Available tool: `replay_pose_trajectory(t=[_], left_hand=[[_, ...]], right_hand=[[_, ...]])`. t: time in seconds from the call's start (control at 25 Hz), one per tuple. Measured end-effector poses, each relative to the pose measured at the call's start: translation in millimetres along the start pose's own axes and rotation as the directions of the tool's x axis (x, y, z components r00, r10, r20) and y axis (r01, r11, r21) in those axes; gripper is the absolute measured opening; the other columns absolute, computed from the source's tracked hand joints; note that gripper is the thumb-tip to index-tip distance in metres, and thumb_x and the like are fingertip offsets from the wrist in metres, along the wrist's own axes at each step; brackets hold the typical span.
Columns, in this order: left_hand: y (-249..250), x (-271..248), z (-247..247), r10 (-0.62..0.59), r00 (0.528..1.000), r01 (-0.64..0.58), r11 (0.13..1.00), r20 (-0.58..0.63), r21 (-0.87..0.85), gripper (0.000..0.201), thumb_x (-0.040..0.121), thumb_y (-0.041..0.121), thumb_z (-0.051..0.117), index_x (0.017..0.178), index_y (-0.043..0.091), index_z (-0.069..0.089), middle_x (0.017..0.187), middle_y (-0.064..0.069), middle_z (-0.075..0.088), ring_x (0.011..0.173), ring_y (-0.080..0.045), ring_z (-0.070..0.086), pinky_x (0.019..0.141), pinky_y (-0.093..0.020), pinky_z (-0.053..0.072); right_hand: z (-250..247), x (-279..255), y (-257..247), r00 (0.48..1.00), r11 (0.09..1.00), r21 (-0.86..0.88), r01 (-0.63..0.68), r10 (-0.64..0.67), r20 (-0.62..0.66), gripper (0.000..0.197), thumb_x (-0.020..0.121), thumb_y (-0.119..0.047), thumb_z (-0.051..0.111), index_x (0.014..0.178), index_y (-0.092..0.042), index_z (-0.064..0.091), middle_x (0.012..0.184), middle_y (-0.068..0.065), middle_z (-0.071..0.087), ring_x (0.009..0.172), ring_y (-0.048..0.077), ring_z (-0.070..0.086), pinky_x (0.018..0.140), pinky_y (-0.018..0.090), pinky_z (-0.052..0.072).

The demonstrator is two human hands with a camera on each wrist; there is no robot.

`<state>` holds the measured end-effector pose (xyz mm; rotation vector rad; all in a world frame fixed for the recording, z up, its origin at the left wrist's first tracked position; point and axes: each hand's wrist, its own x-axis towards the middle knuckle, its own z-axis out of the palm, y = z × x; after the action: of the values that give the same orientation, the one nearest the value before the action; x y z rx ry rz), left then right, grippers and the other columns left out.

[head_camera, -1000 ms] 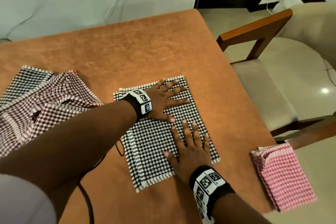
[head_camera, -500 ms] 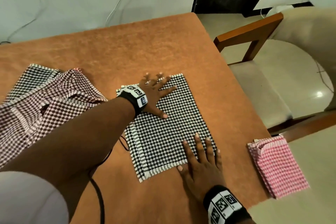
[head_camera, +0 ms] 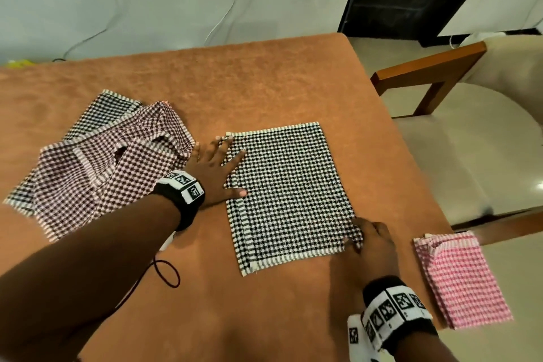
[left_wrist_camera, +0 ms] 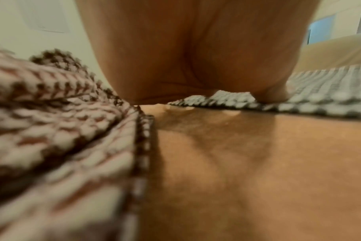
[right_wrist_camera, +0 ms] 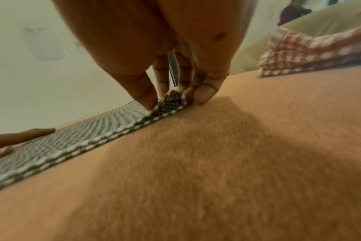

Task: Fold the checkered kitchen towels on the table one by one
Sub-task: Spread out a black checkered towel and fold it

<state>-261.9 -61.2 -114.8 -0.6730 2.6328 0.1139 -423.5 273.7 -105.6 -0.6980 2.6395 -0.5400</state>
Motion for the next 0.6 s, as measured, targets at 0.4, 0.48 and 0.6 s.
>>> replay_pose_trajectory(t=[0.4, 0.48, 0.6], left_hand=[[70, -132, 40, 0.194, 0.963, -0.233, 0.946, -0.185, -0.224, 0.065, 0.065, 0.023, 0.058, 0.128, 0.037, 0.051, 0.121, 0.005, 0.053, 0.103, -0.020, 0.054, 0.078, -0.038, 0.050], [78, -135, 47, 0.185, 0.966, -0.218, 0.957, -0.178, -0.189, 0.055, 0.071, 0.028, 0.051, 0.124, 0.042, 0.055, 0.124, 0.005, 0.054, 0.105, -0.021, 0.054, 0.076, -0.036, 0.049], [83, -134, 49, 0.138, 0.961, -0.185, 0.964, -0.239, -0.189, 0.042, 0.078, 0.036, 0.043, 0.114, 0.041, 0.063, 0.122, 0.001, 0.058, 0.101, -0.023, 0.058, 0.072, -0.035, 0.050]], right_hand=[[-28, 16, 38, 0.916, 0.941, 0.002, 0.339, -0.331, 0.225, 0.057, 0.074, 0.010, 0.065, 0.121, -0.022, 0.066, 0.110, -0.006, 0.055, 0.079, 0.007, 0.057, 0.073, 0.017, 0.045], [-30, 25, 45, 0.878, 0.914, -0.033, 0.405, -0.379, 0.292, 0.054, 0.077, 0.009, 0.063, 0.121, -0.022, 0.066, 0.117, -0.004, 0.054, 0.084, 0.010, 0.055, 0.075, 0.020, 0.042], [-35, 40, 51, 0.822, 0.870, -0.056, 0.490, -0.439, 0.363, 0.047, 0.081, 0.003, 0.064, 0.118, -0.025, 0.068, 0.118, 0.000, 0.055, 0.089, 0.014, 0.054, 0.078, 0.024, 0.039]])
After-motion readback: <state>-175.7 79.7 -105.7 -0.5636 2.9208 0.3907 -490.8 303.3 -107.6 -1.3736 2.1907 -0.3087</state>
